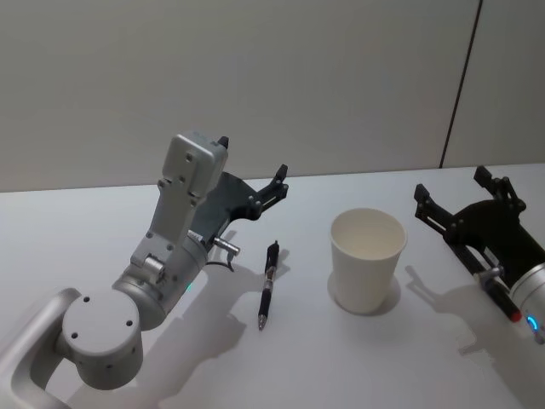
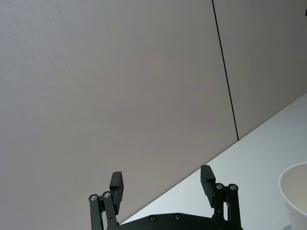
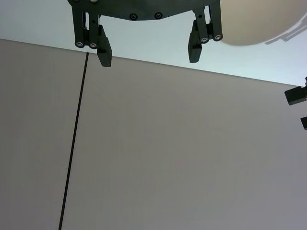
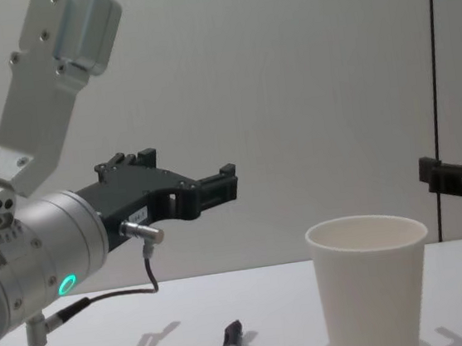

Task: Place the pen into the pen holder.

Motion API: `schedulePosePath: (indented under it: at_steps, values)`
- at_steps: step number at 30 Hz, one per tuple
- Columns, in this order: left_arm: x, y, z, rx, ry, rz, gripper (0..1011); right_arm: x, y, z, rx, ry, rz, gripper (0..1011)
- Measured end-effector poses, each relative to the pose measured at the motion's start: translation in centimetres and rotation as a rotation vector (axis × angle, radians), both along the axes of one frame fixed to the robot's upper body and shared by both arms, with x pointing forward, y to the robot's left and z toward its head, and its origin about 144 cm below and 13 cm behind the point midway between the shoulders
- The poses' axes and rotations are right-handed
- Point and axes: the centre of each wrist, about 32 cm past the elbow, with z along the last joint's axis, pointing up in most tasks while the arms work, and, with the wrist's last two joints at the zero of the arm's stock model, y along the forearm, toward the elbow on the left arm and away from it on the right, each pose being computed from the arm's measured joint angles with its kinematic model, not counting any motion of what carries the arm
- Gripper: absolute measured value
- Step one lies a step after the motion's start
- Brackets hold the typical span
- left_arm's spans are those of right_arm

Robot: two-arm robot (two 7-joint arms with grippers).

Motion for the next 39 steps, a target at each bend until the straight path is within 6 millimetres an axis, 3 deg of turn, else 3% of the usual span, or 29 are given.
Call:
schedulePosePath:
  at_steps: [39]
  values:
    - [0.00, 0.00, 0.00, 0.000, 0.000, 0.000, 1001, 0.00, 0.00, 0.00, 0.000, 0.000, 0.000, 1001]
